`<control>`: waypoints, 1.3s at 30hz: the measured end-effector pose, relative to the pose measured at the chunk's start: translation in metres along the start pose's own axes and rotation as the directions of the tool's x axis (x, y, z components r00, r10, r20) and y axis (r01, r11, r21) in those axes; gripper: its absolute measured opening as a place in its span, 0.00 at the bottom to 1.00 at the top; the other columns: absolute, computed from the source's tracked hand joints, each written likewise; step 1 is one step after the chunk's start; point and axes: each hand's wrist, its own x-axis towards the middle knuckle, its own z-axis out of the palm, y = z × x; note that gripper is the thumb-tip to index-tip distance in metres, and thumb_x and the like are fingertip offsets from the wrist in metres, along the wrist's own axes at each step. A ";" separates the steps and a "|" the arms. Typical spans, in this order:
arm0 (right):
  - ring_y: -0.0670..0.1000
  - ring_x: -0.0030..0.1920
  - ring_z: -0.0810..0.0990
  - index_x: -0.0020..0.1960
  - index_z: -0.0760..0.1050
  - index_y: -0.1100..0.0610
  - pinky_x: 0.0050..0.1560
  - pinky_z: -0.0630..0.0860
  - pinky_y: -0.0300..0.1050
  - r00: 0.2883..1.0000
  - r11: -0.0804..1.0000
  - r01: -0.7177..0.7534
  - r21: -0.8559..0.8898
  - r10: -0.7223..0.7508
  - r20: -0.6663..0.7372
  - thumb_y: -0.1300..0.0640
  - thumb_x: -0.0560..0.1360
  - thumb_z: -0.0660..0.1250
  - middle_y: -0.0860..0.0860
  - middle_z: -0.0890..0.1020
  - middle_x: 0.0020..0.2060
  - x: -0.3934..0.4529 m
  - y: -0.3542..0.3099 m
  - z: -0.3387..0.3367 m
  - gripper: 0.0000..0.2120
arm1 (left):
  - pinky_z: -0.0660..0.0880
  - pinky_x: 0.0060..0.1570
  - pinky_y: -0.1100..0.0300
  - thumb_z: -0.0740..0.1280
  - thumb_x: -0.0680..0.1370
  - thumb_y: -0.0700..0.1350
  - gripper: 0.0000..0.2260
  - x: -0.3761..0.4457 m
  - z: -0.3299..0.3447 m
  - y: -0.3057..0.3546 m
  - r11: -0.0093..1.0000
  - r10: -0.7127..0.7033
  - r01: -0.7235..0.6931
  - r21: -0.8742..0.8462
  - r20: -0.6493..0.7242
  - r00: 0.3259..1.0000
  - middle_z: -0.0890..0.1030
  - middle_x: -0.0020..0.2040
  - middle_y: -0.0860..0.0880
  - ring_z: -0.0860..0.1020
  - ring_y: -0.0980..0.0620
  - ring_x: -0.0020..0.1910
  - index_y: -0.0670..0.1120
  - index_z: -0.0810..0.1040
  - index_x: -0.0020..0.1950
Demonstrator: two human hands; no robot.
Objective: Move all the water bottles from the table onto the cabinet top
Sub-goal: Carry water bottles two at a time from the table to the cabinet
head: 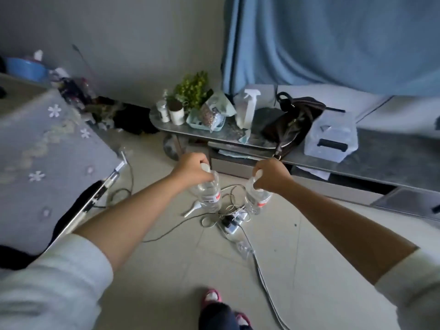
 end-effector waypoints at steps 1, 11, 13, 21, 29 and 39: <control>0.57 0.58 0.76 0.54 0.79 0.60 0.45 0.65 0.38 0.999 0.999 -0.050 0.023 0.050 -0.017 0.64 0.68 0.70 0.58 0.79 0.57 0.004 0.017 -0.008 0.14 | 0.68 0.41 0.62 0.73 0.67 0.39 0.08 0.014 0.010 0.016 0.999 0.032 -0.033 0.025 0.040 0.999 0.77 0.41 0.48 0.74 0.51 0.43 0.46 0.75 0.38; 0.51 0.46 0.71 0.55 0.79 0.62 0.46 0.71 0.43 0.861 0.870 -0.448 0.207 0.482 -0.161 0.66 0.69 0.70 0.59 0.79 0.57 0.021 0.164 -0.102 0.15 | 0.70 0.44 0.61 0.70 0.68 0.41 0.10 0.135 0.100 0.183 0.790 0.414 -0.554 0.262 0.438 0.798 0.78 0.52 0.45 0.77 0.45 0.53 0.42 0.80 0.48; 0.55 0.47 0.74 0.54 0.79 0.61 0.44 0.69 0.40 0.806 0.824 -0.508 0.251 0.558 -0.198 0.65 0.69 0.69 0.59 0.80 0.56 0.021 0.194 -0.117 0.14 | 0.74 0.47 0.58 0.71 0.68 0.41 0.09 0.156 0.121 0.217 0.752 0.452 -0.614 0.239 0.490 0.745 0.79 0.53 0.43 0.77 0.44 0.53 0.42 0.80 0.47; 0.59 0.49 0.78 0.54 0.79 0.64 0.51 0.77 0.49 0.624 0.664 -0.652 0.366 0.744 -0.240 0.66 0.68 0.69 0.58 0.77 0.44 0.006 0.316 -0.173 0.14 | 0.68 0.36 0.62 0.72 0.68 0.41 0.07 0.208 0.213 0.334 0.719 0.505 -0.682 0.138 0.570 0.648 0.77 0.44 0.47 0.75 0.47 0.45 0.45 0.75 0.42; 0.51 0.42 0.73 0.52 0.80 0.61 0.24 0.69 0.30 0.593 0.599 -0.701 0.387 0.791 -0.152 0.66 0.68 0.68 0.52 0.74 0.38 -0.017 0.462 -0.230 0.12 | 0.71 0.39 0.61 0.72 0.69 0.41 0.07 0.232 0.333 0.460 0.706 0.495 -0.703 0.083 0.652 0.574 0.79 0.47 0.44 0.75 0.47 0.46 0.43 0.78 0.44; 0.58 0.59 0.75 0.55 0.79 0.63 0.47 0.71 0.43 0.547 0.582 -0.715 0.386 0.811 -0.208 0.66 0.68 0.69 0.53 0.70 0.41 -0.030 0.649 -0.322 0.16 | 0.65 0.41 0.64 0.73 0.67 0.38 0.17 0.253 0.476 0.642 0.684 0.542 -0.729 0.027 0.650 0.533 0.74 0.45 0.48 0.71 0.51 0.44 0.52 0.66 0.29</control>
